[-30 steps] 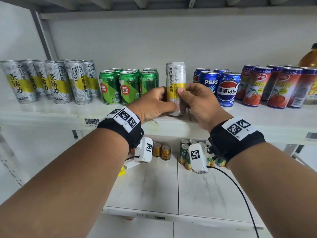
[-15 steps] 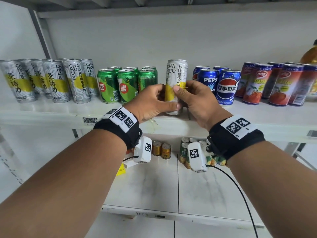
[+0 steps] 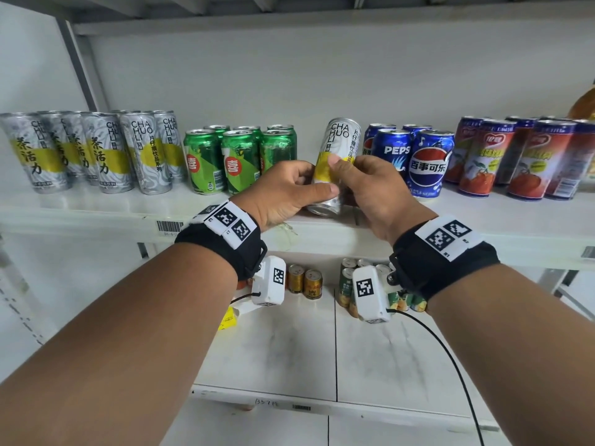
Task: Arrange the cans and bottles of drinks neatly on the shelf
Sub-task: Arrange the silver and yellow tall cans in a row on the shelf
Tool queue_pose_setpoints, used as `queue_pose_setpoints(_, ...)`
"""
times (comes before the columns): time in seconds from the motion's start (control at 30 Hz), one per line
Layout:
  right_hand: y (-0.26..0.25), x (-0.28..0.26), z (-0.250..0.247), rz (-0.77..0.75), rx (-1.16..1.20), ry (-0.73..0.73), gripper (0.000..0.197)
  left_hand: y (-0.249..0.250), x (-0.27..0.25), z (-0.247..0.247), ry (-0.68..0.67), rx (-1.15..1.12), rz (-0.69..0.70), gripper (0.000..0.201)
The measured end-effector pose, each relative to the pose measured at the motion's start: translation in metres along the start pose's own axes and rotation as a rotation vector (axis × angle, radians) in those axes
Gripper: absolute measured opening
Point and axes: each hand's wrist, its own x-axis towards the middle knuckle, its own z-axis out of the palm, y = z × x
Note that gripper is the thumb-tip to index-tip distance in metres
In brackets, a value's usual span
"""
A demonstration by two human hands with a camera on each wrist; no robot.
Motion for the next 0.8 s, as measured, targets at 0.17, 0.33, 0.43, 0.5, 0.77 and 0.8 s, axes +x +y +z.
queue_pose_setpoints(0.17,0.0027,0.0007,-0.0022,-0.026,0.058,-0.047,0.04,-0.0021,-0.0003,-0.0012,0.031,0.015,0.03,0.072)
queue_pose_setpoints(0.33,0.0031,-0.001,-0.0033,-0.097,0.054,-0.077,0.043,-0.0022,-0.0011,-0.0003,0.025,0.022,0.033,0.074)
queue_pose_setpoints(0.43,0.0039,-0.0028,-0.0027,-0.132,0.021,-0.08,0.044,-0.0027,-0.0008,0.0004,0.037,0.084,0.024,0.07)
queue_pose_setpoints(0.5,0.0036,-0.0038,-0.0007,-0.134,0.013,-0.079,0.049,-0.0024,-0.0008,0.0013,0.05,0.147,0.02,0.068)
queue_pose_setpoints(0.77,0.0055,-0.0038,-0.0006,-0.128,-0.039,-0.029,0.053,-0.0009,-0.0017,0.0036,0.063,0.218,0.035,0.071)
queue_pose_setpoints(0.8,0.0058,-0.0034,-0.0006,-0.136,-0.043,-0.022,0.051,0.0001,-0.0025,0.0039,0.069,0.226,0.039,0.072)
